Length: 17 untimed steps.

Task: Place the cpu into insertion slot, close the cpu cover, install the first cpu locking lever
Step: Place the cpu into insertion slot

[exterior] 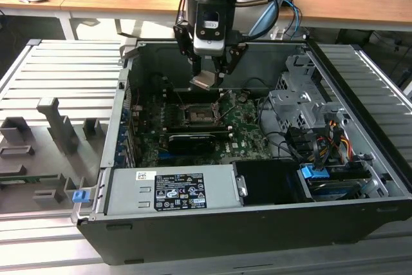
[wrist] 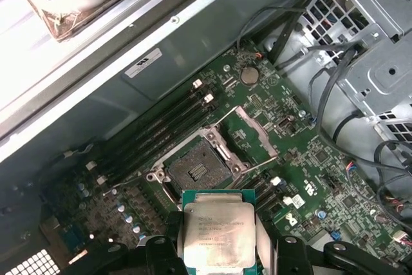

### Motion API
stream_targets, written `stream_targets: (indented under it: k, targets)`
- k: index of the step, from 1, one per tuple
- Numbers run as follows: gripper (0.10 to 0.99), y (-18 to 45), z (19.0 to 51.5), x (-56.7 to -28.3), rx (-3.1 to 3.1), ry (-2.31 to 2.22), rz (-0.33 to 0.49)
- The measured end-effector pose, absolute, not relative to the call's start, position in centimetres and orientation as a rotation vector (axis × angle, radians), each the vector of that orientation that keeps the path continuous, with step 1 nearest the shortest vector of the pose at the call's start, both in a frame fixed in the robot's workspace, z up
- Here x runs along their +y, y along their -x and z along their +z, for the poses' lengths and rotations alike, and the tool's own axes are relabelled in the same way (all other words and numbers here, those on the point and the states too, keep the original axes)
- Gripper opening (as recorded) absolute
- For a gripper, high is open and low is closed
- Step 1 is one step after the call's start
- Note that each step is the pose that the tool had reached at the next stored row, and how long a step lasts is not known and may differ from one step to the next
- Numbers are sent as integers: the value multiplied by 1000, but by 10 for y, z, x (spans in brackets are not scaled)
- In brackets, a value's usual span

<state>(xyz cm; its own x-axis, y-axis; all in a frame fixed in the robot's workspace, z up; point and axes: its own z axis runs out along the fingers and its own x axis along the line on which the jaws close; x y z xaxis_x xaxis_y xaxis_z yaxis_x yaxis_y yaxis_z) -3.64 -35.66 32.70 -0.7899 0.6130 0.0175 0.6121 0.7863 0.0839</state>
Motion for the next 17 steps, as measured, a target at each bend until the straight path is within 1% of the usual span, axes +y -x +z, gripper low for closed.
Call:
stream_targets:
  k: [17]
  targets:
    - [537, 37, 326, -357, 2937, -1072, 133]
